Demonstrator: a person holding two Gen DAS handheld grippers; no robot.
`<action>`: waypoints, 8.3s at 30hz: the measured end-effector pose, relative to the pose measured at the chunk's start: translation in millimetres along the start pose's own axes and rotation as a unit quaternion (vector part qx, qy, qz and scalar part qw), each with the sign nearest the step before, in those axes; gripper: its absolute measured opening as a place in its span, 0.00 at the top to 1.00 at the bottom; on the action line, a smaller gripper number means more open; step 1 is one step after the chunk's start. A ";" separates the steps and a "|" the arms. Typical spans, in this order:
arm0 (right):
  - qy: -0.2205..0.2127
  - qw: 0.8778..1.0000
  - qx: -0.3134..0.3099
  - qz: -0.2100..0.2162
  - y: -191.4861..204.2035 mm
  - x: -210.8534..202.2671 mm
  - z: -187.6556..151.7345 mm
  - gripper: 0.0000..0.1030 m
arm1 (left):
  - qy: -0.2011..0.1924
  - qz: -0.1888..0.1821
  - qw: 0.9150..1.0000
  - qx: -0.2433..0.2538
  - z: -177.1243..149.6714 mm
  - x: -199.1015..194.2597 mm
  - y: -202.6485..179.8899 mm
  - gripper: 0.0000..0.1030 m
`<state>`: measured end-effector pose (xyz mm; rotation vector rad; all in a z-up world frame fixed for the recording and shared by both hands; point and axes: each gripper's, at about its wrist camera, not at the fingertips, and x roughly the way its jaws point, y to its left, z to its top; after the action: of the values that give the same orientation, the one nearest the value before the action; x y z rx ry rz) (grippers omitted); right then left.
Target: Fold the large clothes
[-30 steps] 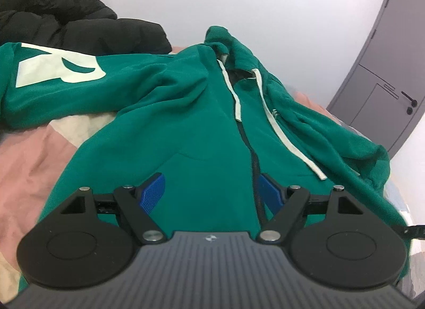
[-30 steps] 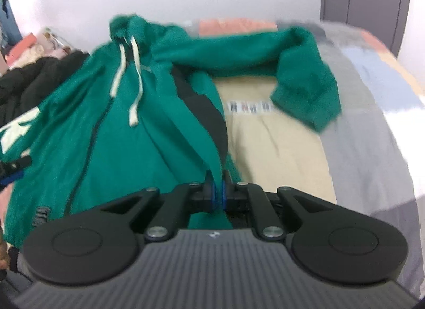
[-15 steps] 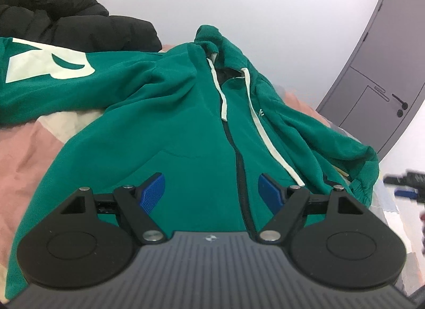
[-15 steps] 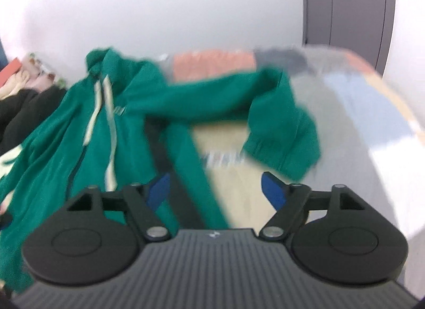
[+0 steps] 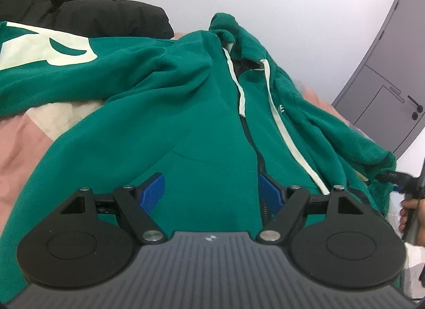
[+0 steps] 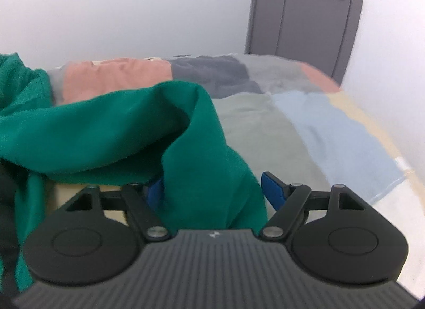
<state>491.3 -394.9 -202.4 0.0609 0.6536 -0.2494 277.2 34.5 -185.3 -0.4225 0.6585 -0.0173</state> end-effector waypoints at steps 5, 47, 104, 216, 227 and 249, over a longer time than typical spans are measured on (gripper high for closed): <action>-0.029 0.999 0.017 0.010 -27.0 -15.9 41.3 0.83 | 0.011 0.000 1.000 -0.001 -1.0 9.0 1.1 0.21; 0.009 0.947 0.267 0.179 -132.9 -39.6 24.6 0.17 | -0.011 -0.022 1.000 0.008 -2.7 -3.1 -15.8 0.21; -0.041 0.890 0.450 0.061 -223.7 111.1 55.6 0.85 | 0.014 0.001 1.000 -0.007 0.8 47.1 -11.1 0.21; 0.045 0.962 0.081 0.259 139.9 -132.2 -60.3 0.33 | -0.065 0.148 0.986 0.046 45.1 -35.3 41.1 0.26; 0.017 0.948 -0.040 0.316 186.6 -155.3 -72.7 0.34 | -0.076 0.352 0.927 0.104 90.8 -38.8 133.0 0.18; 0.046 0.940 -0.106 0.322 207.9 -142.9 -90.0 0.35 | -0.056 0.362 0.930 0.043 102.3 -82.0 165.9 0.84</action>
<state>380.2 -151.4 -191.4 0.0758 0.7155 0.4604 253.9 236.8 -128.4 -0.0751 0.6668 0.6743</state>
